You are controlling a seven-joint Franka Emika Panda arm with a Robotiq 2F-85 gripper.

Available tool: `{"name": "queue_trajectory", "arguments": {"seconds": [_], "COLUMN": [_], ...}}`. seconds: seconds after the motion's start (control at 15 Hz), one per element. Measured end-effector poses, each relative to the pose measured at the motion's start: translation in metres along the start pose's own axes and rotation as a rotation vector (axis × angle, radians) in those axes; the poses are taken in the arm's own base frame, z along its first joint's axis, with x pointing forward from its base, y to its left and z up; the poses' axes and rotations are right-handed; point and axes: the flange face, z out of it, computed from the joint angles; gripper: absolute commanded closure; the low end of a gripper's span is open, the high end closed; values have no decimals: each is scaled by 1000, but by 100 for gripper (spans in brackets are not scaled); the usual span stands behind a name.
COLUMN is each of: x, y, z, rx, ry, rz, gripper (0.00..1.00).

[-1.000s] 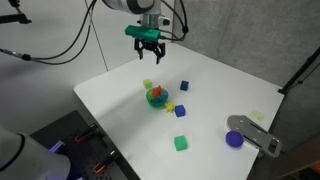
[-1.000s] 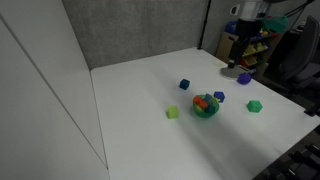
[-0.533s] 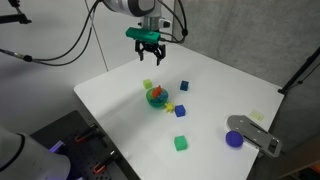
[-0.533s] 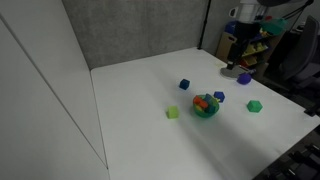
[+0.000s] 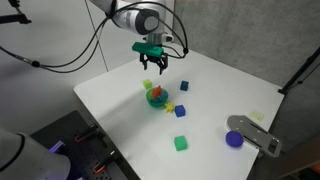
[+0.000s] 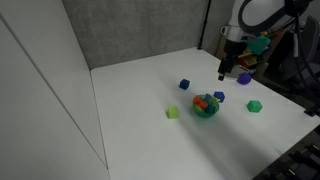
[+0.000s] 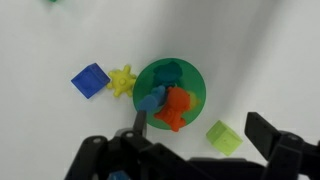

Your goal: Remove the blue toy from the bowl

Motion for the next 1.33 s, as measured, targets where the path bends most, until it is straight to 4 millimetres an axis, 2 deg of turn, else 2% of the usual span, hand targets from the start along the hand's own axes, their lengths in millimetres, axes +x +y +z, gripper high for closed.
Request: {"name": "queue_trajectory", "arguments": {"seconds": [0.53,0.93,1.33], "x": [31,52,66], "y": [15,26,38], "z": [72,119,149], "rx": [-8,-12,-15], "ry": [-24,-60,-59], "rz": [12,53,210], "gripper": [0,0,0]}}
